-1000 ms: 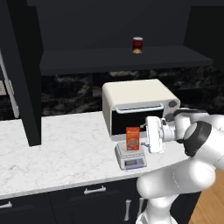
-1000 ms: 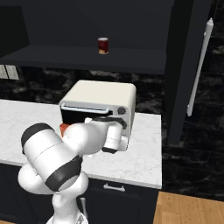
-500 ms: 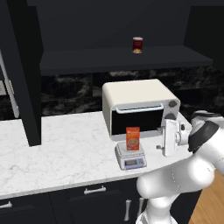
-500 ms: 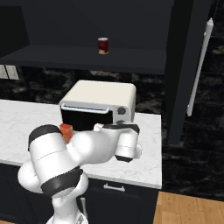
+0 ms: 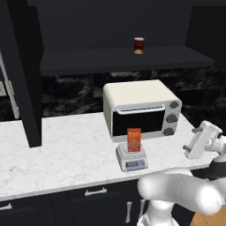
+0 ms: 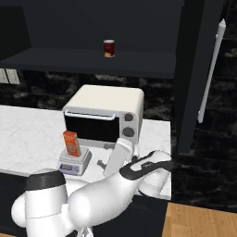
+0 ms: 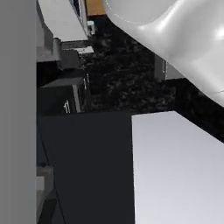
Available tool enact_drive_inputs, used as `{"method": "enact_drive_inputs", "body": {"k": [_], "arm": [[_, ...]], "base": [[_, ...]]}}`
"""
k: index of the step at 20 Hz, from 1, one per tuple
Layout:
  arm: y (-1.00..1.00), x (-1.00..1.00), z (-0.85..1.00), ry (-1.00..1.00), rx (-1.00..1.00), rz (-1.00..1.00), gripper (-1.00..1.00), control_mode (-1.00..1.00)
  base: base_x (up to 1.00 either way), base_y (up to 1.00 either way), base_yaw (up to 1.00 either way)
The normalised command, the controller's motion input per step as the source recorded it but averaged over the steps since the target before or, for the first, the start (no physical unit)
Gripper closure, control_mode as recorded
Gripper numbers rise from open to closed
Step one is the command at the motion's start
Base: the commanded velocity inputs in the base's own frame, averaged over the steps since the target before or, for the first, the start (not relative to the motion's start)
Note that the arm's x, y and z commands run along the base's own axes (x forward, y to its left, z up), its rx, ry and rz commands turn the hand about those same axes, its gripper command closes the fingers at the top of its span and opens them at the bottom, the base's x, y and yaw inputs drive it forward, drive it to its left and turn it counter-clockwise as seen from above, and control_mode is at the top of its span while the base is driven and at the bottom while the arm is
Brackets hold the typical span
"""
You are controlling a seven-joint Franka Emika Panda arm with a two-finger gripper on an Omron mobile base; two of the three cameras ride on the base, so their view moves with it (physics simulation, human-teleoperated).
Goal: Pick the boxed food and place it on the digital scale for weighing, and close the cabinet.
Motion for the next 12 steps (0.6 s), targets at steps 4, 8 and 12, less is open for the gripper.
{"method": "enact_drive_inputs", "body": {"k": [4,8,12], "arm": [[-0.99,-0.91,0.66,-0.37,0.5,0.0,-1.0,-1.0],[-0.98,-0.7,0.89,-0.07,0.39,0.0,-1.0,-1.0],[-0.99,-0.54,0.95,0.18,0.39,0.0,-1.0,-1.0]], "base": [[0.0,0.0,0.0],[0.0,0.0,0.0],[0.0,0.0,0.0]]}}
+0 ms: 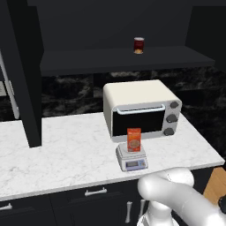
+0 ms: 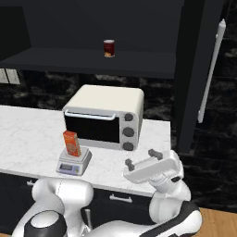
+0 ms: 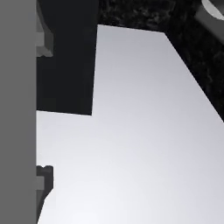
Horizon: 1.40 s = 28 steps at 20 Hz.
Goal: Pick the boxed food and place it on the digital scale for weighing, and close the cabinet.
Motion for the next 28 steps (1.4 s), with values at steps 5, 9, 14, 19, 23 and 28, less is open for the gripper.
{"method": "enact_drive_inputs", "body": {"k": [5,9,14,19,23,28], "arm": [[-0.6,-0.07,0.5,0.39,0.31,-0.02,-1.0,-1.0],[-0.34,0.01,0.08,0.4,0.08,-0.03,-1.0,-1.0],[-0.42,0.12,-0.06,0.27,0.01,0.0,-1.0,-1.0],[-0.37,0.48,0.0,0.23,0.02,0.0,-1.0,-1.0],[-0.51,0.47,-0.01,0.07,0.01,0.0,-1.0,-1.0],[-0.74,0.39,-0.07,0.09,0.04,0.0,-1.0,-1.0]], "base": [[0.0,0.0,0.0],[0.0,0.0,0.0],[0.0,0.0,0.0],[0.0,0.0,0.0],[0.0,0.0,0.0],[0.0,0.0,0.0]]}}
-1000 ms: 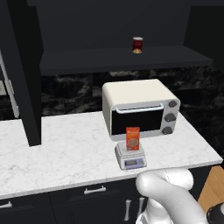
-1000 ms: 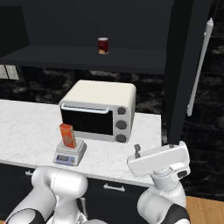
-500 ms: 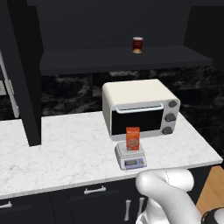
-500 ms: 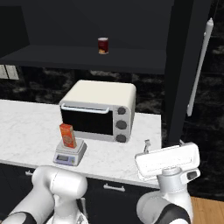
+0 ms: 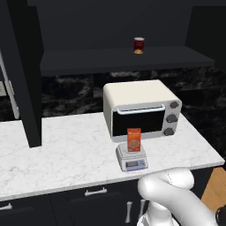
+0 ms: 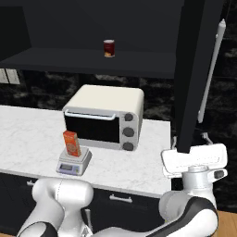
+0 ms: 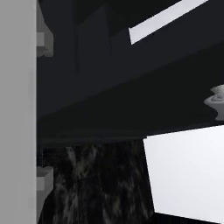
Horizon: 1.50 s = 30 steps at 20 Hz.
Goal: Pick the boxed food and place it on the digital scale for weighing, and close the cabinet.
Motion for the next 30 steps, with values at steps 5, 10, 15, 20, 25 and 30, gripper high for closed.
{"method": "enact_drive_inputs", "body": {"k": [5,10,15,20,25,30], "arm": [[-0.61,0.33,-0.02,0.19,0.01,0.0,-1.0,-1.0],[-0.45,0.15,0.07,0.1,0.01,0.0,-1.0,-1.0],[-0.05,0.0,0.38,0.0,0.0,0.0,-1.0,-1.0],[0.16,0.0,0.74,0.0,-0.02,0.0,-1.0,-1.0],[0.52,-0.02,0.68,-0.06,-0.09,0.01,-1.0,-1.0],[0.97,-0.16,0.44,-0.2,-0.14,0.06,-1.0,-1.0]], "base": [[0.0,0.0,0.0],[0.0,0.0,0.0],[0.0,0.0,0.0],[0.0,0.0,0.0],[0.0,0.0,0.0],[0.0,0.0,0.0]]}}
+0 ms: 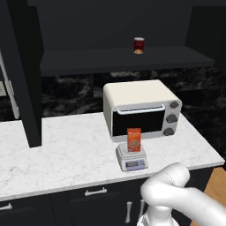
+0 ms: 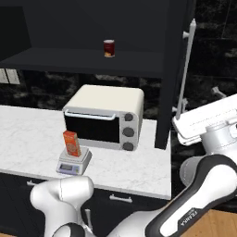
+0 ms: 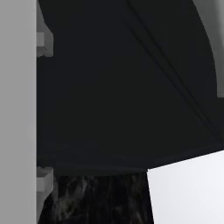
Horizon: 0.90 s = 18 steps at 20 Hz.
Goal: Pick the boxed food and place it on the digital scale for weighing, and close the cabinet.
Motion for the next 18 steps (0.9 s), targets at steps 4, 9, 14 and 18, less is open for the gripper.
{"method": "enact_drive_inputs", "body": {"k": [4,9,14,18], "arm": [[1.0,-0.07,0.18,-0.21,-0.21,0.07,-1.0,-1.0],[1.0,0.59,0.0,-0.03,-0.27,-0.01,-1.0,-1.0],[1.0,0.96,0.0,0.0,-0.29,-0.13,-1.0,-1.0],[1.0,1.0,-0.08,0.0,-0.27,-0.21,-1.0,-1.0]], "base": [[0.0,0.0,0.0],[0.0,0.0,0.0],[0.0,0.0,0.0],[0.0,0.0,0.0]]}}
